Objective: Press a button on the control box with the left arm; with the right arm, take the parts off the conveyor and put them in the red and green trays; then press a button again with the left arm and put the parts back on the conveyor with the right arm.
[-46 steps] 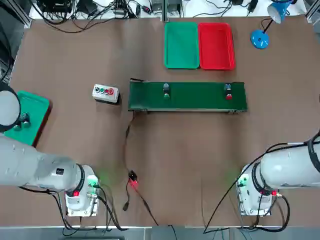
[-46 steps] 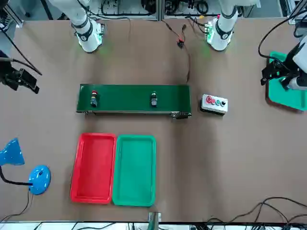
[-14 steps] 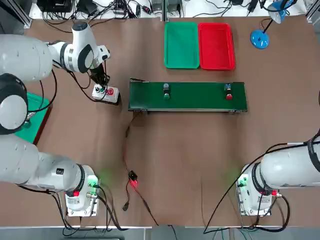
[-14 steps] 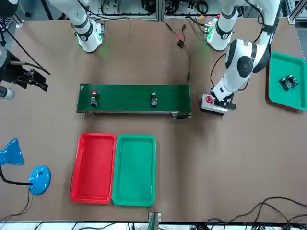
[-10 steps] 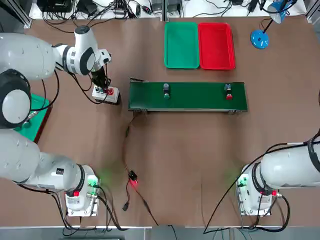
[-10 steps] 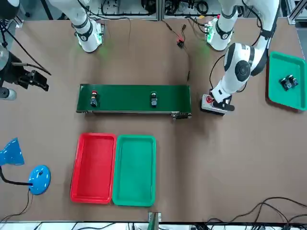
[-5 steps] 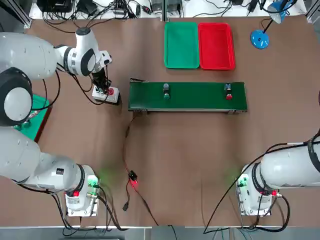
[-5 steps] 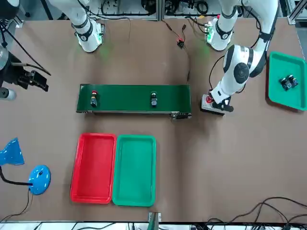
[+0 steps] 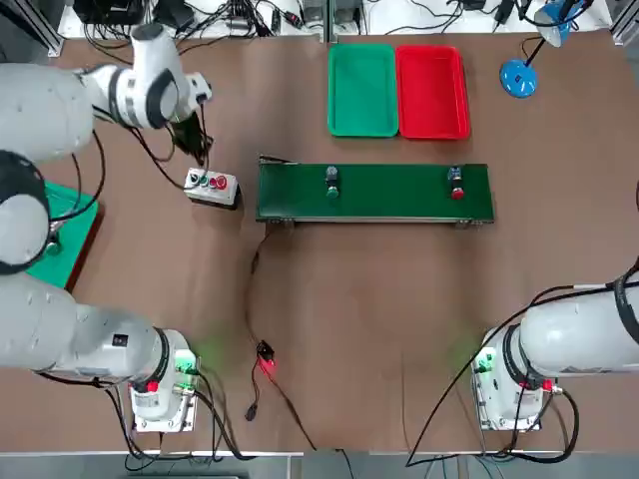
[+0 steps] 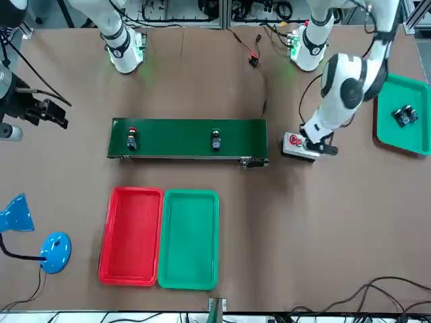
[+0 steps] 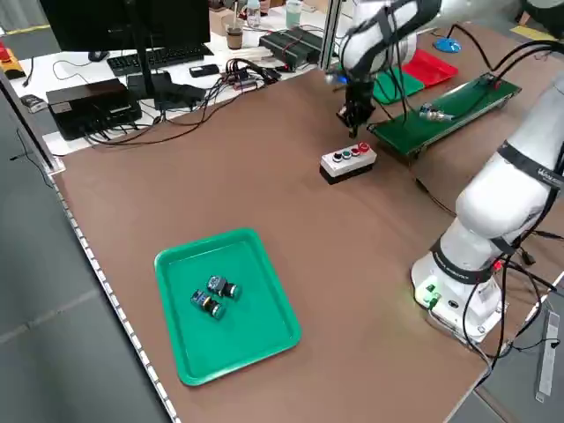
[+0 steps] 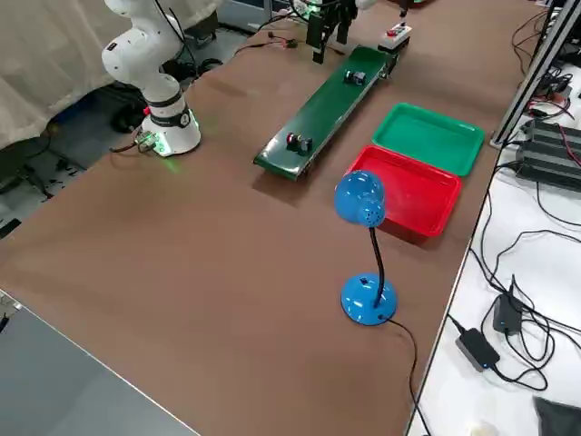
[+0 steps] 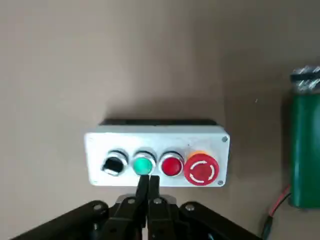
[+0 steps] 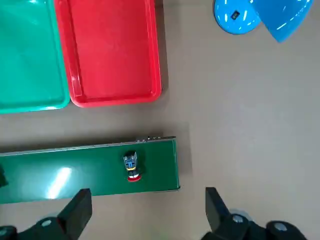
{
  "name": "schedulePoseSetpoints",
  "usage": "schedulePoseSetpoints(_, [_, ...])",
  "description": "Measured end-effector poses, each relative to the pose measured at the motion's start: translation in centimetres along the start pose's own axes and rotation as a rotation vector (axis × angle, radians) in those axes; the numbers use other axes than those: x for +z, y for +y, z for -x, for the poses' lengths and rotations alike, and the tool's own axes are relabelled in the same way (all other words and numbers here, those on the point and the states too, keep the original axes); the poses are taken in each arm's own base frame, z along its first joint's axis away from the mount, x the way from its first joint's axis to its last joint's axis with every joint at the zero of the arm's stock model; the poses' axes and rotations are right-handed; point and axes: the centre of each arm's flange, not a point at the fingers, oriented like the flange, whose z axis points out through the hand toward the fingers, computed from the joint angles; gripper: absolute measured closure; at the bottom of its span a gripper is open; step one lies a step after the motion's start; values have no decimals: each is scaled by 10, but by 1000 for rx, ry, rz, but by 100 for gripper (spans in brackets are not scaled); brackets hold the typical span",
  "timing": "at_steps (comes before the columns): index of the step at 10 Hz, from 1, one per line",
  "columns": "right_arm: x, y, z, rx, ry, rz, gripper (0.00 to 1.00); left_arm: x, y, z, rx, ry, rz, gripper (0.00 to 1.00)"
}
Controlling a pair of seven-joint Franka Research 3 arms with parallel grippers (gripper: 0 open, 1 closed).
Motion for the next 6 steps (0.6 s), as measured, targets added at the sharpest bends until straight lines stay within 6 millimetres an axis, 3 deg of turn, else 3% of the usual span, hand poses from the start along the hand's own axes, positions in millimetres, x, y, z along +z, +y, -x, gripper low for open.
schedulePoseSetpoints(3, [17,-2,-6,-5,12,-2,0,-101,-21,-28,-43,96,4,52])
schedulePoseSetpoints(6, [74,-14,-12,-25,-4,2,0,-221,-70,-42,-110,148,12,7])
